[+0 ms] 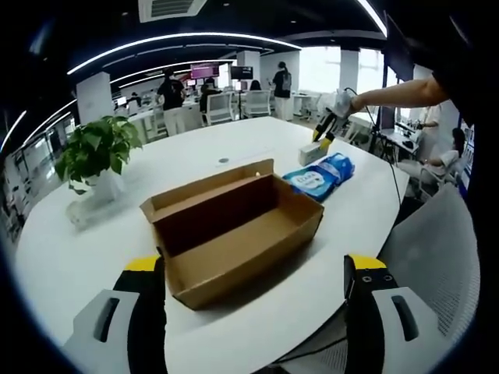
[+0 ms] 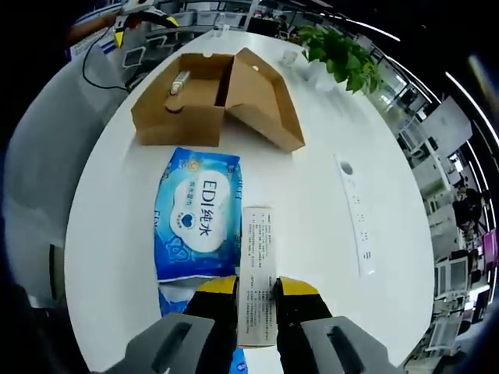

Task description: Operate the shoe box by opening the lid, removing the specified soft item, and placing it in the target area until the item is outside and the box remains undamaged.

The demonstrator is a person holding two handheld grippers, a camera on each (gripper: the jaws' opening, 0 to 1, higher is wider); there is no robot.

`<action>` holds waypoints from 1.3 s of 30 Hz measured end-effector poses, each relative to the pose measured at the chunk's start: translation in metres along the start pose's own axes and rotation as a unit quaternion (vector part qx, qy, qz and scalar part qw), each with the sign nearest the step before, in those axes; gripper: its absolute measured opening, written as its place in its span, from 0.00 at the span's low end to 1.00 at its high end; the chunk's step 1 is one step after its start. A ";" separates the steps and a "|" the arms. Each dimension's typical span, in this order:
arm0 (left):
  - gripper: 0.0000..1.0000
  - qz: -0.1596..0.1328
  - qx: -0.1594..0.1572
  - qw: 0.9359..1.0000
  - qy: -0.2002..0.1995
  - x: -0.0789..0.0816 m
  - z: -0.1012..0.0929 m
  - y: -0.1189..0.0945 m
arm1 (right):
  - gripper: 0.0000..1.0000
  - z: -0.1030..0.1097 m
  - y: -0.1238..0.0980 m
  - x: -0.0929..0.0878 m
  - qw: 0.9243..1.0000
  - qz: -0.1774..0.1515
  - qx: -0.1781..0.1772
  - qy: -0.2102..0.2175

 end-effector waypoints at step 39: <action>0.97 0.038 -0.001 0.999 0.002 -0.009 -0.002 0.004 | 0.14 -0.005 0.008 -0.077 0.996 0.082 0.021 -0.006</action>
Point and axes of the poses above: the point that each gripper's makers call its tool centre point, and the gripper's own axes: y roughly forward along the fingers, z roughly to its left, x roughly out of its top, the point moved 6 cm from there along -y, roughly backward along the fingers, and after that the axes turned 12 degrees about -z, right-handed, at the moved point
